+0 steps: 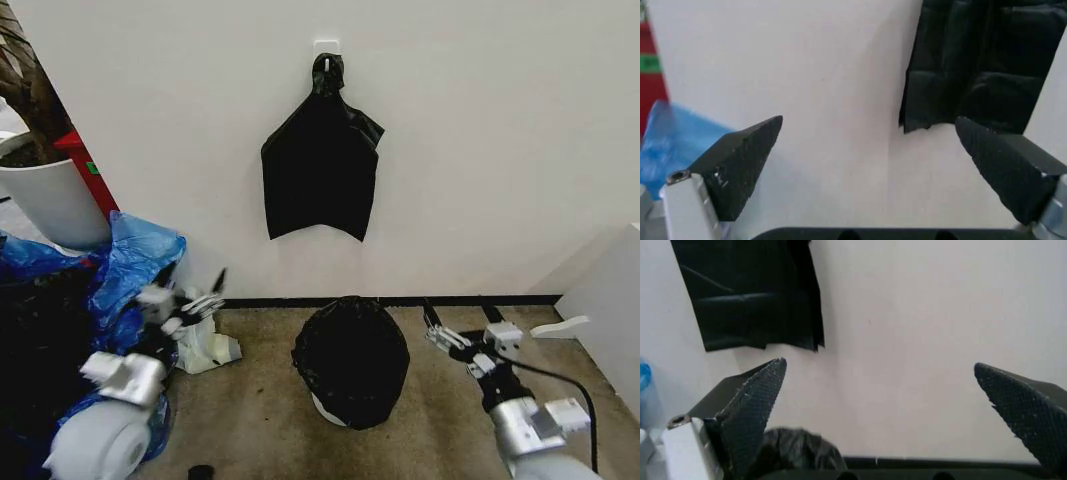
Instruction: Place the garbage bag over the trash bin.
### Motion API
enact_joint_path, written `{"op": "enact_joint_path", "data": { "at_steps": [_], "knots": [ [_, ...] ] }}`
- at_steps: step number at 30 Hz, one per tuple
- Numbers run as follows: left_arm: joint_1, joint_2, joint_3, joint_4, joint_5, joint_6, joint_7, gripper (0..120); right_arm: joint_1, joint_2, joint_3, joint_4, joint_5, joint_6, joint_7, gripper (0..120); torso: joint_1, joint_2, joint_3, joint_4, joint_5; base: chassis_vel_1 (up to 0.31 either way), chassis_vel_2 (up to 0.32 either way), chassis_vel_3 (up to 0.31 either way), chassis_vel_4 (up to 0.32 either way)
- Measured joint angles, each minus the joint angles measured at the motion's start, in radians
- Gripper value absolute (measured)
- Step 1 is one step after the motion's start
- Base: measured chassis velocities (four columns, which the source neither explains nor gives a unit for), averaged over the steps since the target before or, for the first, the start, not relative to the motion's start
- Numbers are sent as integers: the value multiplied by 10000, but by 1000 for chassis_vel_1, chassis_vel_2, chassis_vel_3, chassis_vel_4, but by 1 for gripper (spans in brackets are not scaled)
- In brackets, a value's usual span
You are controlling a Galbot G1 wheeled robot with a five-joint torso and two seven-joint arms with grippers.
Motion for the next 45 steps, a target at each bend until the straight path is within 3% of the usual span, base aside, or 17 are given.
{"op": "enact_joint_path", "data": {
  "at_steps": [6, 13, 45],
  "knots": [
    [1344, -1036, -128, -673, -1, 13, 324, 100, -956, 584, 52, 56, -80, 735, -600, 100, 0, 1, 0, -1, -2, 0, 0, 0, 0],
    [2250, -1484, 44, -749, 323, -136, 420, 100, -1099, 845, -68, 4, -157, 882, -693, 100, 0, 1, 1, 2, 0, 0, 0, 0, 0],
    [2209, -1443, 159, -731, 378, -93, 308, 100, -1170, 732, -143, -29, -75, 858, -607, 100, 1, -2, 2, 1, 0, 0, 0, 0, 0]
  ]
}}
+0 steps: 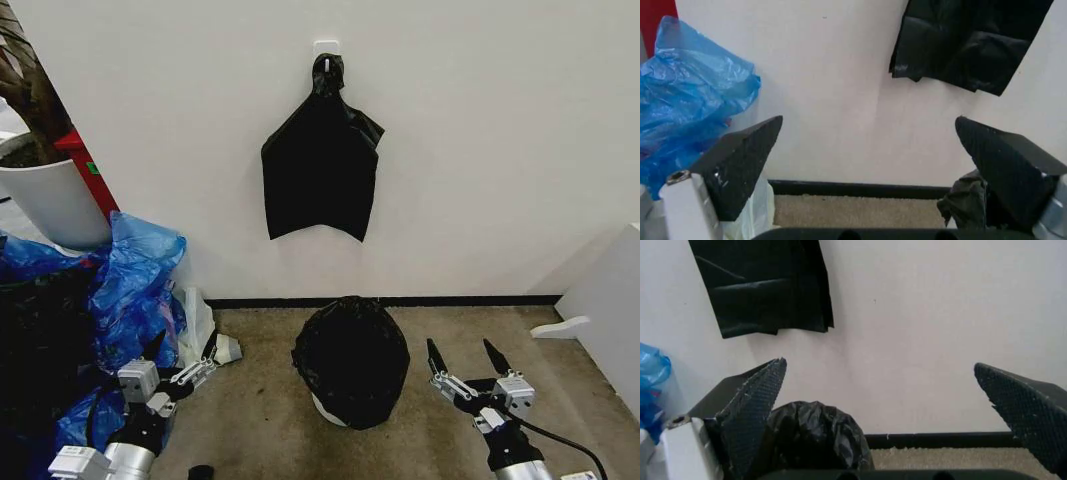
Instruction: Place the garbage bag over the trash bin.
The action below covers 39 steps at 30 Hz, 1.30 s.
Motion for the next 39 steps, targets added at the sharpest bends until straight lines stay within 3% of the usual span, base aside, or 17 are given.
{"op": "enact_joint_path", "data": {
  "at_steps": [39],
  "knots": [
    [-1, 7, 3, 16, -2, 13, -2, 100, 2, -2, 0, 5, 13, -10, 8, 100, 0, 2, 0, 0, 0, 0, 0, 0, 0]
  ]
}}
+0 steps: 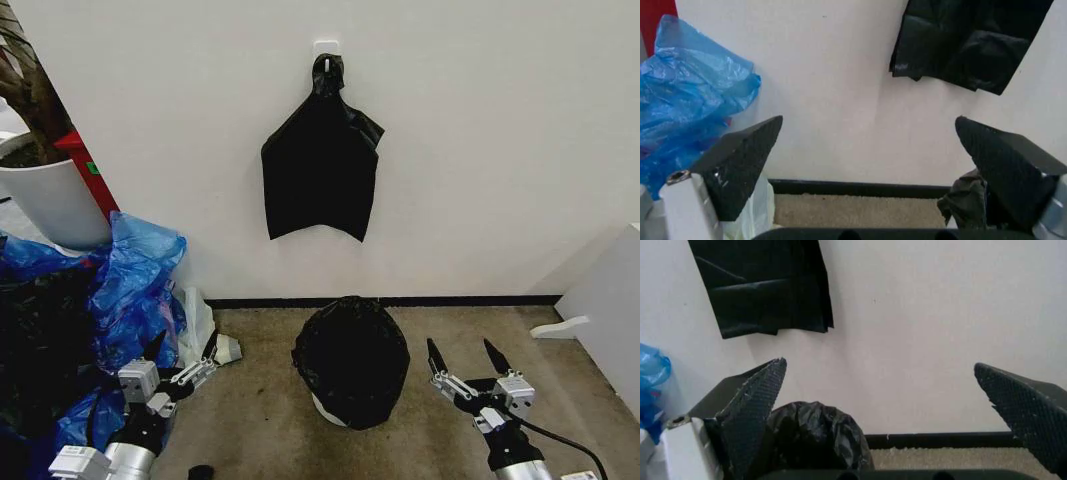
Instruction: Place the garbage bag over the trash bin.
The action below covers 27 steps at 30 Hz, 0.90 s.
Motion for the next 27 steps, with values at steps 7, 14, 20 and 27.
{"op": "enact_joint_path", "data": {
  "at_steps": [7, 14, 20, 27],
  "knots": [
    [0, 0, 0, 0, 0, 0, 0, 100, 1, 0, 0, 0, -1, 0, 0, 100, 0, 0, 0, 0, 0, 0, 0, 0, 0],
    [0, 0, 0, 0, 0, 0, 1, 100, 0, 0, 0, 0, -1, 0, 0, 100, 0, 0, 0, 0, 0, 0, 0, 0, 0],
    [0, 0, 0, 1, 0, 0, 0, 100, 1, 0, 0, 0, 0, -1, 0, 100, 0, 0, 0, 0, 0, 0, 0, 0, 0],
    [0, 0, 0, 0, 0, 0, 0, 100, 0, 0, 0, 1, -1, -1, 0, 100, 0, 0, 0, 0, 0, 0, 0, 0, 0]
  ]
}}
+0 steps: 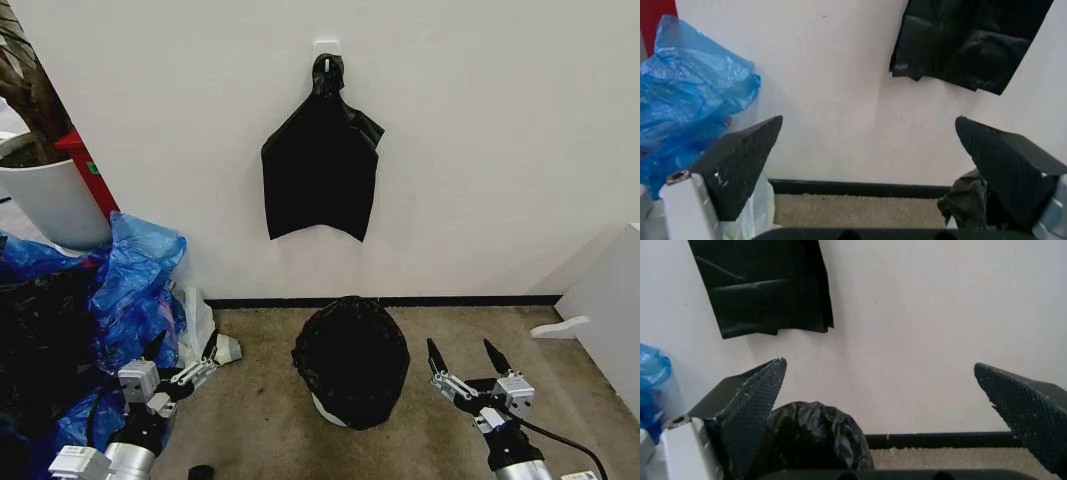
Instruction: Place the garbage bag over the trash bin.
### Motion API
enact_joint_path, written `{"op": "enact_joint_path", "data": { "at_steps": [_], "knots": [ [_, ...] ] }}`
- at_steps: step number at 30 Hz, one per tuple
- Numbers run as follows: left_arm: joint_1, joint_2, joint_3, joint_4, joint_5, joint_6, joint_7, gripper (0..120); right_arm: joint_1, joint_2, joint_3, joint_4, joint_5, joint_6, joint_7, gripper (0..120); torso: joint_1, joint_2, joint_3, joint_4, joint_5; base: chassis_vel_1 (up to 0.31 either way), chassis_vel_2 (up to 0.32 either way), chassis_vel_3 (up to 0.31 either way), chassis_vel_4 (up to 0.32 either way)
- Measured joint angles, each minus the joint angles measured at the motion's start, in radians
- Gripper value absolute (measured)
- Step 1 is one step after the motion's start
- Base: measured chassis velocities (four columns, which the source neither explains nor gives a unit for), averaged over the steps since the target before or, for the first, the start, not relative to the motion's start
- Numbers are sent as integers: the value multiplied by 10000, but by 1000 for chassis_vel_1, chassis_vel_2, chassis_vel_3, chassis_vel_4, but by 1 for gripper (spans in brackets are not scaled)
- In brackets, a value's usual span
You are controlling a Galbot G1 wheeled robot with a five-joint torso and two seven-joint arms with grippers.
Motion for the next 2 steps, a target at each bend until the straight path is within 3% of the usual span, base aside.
{"op": "enact_joint_path", "data": {
  "at_steps": [2],
  "knots": [
    [0, 1, 0, 0, 0, 0, 0, 100, 0, 0, 0, 0, 0, 0, 0, 100, 0, 0, 0, 0, 0, 0, 0, 0, 0]
  ]
}}
